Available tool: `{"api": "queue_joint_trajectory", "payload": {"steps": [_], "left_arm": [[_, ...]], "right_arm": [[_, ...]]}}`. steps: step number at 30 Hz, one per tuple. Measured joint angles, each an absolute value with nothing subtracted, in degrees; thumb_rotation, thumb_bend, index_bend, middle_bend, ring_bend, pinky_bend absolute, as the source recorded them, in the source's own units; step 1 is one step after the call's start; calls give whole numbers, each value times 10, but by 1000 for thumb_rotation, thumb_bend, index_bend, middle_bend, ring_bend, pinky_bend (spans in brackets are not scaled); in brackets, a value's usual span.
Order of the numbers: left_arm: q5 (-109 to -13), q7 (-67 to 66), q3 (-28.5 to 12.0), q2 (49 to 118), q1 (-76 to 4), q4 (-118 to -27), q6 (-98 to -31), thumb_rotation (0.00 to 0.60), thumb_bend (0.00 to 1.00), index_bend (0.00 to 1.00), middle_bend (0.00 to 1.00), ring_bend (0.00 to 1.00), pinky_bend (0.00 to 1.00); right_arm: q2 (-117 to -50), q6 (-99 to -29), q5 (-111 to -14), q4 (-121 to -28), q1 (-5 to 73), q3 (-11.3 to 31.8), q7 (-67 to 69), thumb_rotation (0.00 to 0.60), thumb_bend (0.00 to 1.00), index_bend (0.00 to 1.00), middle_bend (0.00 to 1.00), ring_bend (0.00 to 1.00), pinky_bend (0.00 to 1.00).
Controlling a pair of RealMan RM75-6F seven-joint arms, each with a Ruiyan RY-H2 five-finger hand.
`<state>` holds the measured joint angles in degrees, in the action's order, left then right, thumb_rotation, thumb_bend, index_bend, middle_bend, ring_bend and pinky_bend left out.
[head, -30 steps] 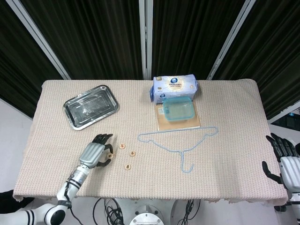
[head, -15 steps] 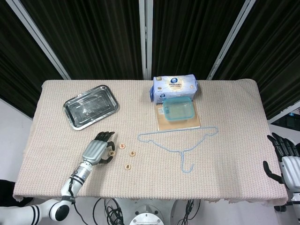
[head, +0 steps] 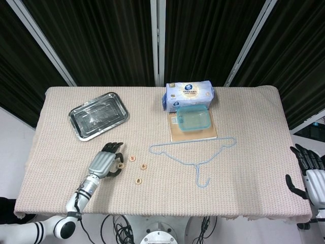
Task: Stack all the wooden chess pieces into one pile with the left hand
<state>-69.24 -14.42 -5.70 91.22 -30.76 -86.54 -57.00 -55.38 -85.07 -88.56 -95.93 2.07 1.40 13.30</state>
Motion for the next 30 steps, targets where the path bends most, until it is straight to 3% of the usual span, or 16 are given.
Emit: {"api": "queue_joint_trajectory", "payload": {"steps": [11, 30], "left_arm": [[-698, -136, -55, 908, -309, -870, -576, 600, 297, 347, 48, 0, 0], [-685, -171, -45, 886, -311, -907, -581, 600, 287, 353, 44, 0, 0]], "right_arm": [[-554, -850, -886, -959, 21, 14, 133, 600, 406, 0, 0, 0, 0], [-552, -854, -886, -959, 19, 14, 139, 600, 406, 0, 0, 0, 0]]}}
